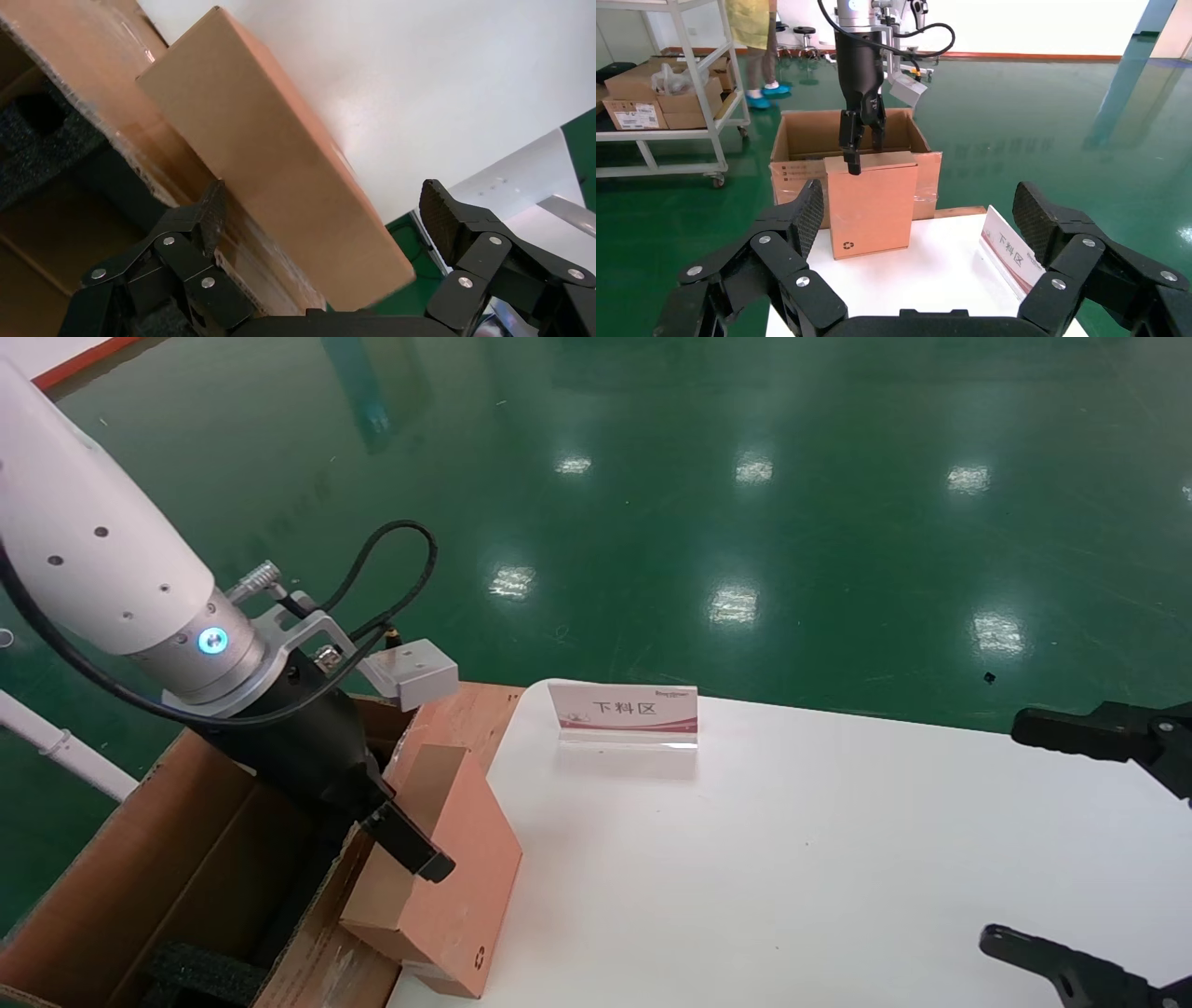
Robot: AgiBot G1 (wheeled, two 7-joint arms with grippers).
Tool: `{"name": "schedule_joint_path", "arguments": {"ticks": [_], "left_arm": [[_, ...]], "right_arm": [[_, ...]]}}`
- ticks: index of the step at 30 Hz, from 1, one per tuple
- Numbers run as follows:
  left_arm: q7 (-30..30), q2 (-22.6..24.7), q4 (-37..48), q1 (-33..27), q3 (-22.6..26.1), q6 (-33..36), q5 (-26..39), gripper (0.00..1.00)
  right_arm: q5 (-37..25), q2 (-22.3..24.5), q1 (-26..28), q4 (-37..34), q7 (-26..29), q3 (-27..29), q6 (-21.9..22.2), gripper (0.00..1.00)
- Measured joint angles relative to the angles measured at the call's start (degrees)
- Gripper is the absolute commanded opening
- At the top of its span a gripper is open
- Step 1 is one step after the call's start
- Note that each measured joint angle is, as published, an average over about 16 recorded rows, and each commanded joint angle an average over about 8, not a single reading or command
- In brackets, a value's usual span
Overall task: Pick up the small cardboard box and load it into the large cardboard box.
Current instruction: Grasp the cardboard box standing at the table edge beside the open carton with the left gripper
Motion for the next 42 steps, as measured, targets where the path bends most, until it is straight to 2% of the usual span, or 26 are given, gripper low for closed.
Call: {"name": "schedule_joint_path", "arguments": {"ticks": [20,21,28,29,42], "left_arm": [[0.57,-0.24,0.02,1.87,1.08,-2.03,-0.02,1.0],[0.59,-0.25,0.02,1.87,1.09,-2.02,-0.03,0.88],[0.59,-0.26,0.05,1.92,1.07,-2.05,-0.05,0.0],[0.59,-0.26,0.06,1.92,1.06,-2.06,-0.04,0.0],[0.54,-0.22,0.11,1.99,1.01,-2.11,0.02,0.0]], "right_arm": [[0.02,0.01,0.02,-0.04,-0.03,-0.05,0.02,1.0],[0.02,0.01,0.02,-0.04,-0.03,-0.05,0.02,1.0],[0.03,0.01,0.01,-0.05,-0.04,-0.05,0.02,0.12],[0.03,0.01,0.01,-0.05,-0.04,-0.05,0.02,0.0],[0.04,0.01,0.02,-0.05,-0.04,-0.05,0.02,0.0]]}}
